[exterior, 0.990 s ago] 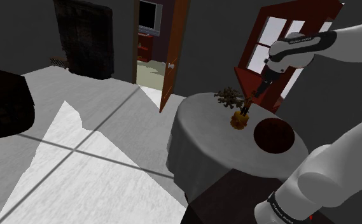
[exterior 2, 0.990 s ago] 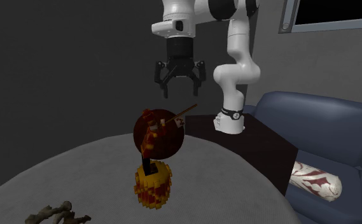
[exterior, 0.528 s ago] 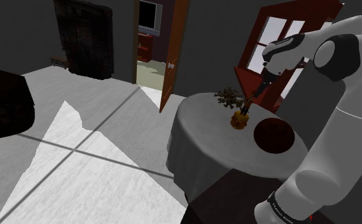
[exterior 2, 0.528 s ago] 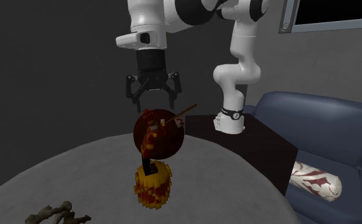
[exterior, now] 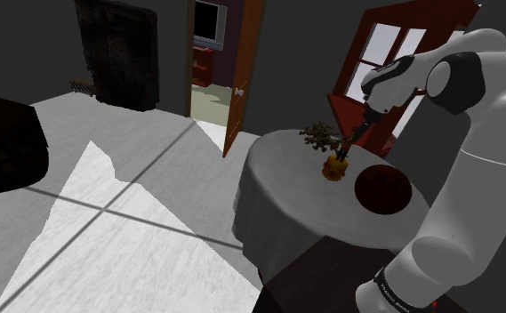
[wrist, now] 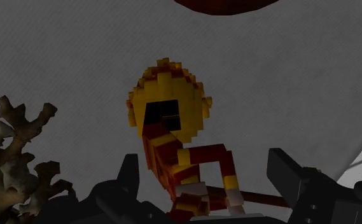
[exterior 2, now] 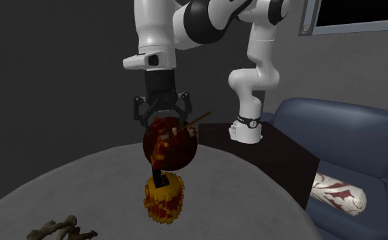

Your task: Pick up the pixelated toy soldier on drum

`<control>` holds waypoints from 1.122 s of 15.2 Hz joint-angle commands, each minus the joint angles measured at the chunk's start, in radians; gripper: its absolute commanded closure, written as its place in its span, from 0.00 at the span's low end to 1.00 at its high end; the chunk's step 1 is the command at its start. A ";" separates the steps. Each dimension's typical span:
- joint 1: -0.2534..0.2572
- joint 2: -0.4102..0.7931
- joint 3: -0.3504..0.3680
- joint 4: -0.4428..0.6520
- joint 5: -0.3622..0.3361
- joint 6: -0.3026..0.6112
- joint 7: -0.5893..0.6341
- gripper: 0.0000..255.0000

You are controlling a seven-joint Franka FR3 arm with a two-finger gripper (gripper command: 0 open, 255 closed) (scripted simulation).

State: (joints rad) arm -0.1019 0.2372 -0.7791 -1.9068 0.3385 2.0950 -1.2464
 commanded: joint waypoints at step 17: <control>0.008 -0.030 -0.010 0.041 -0.032 -0.058 0.027 1.00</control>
State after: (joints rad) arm -0.0945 0.2129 -0.7873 -1.8747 0.3120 2.0480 -1.2236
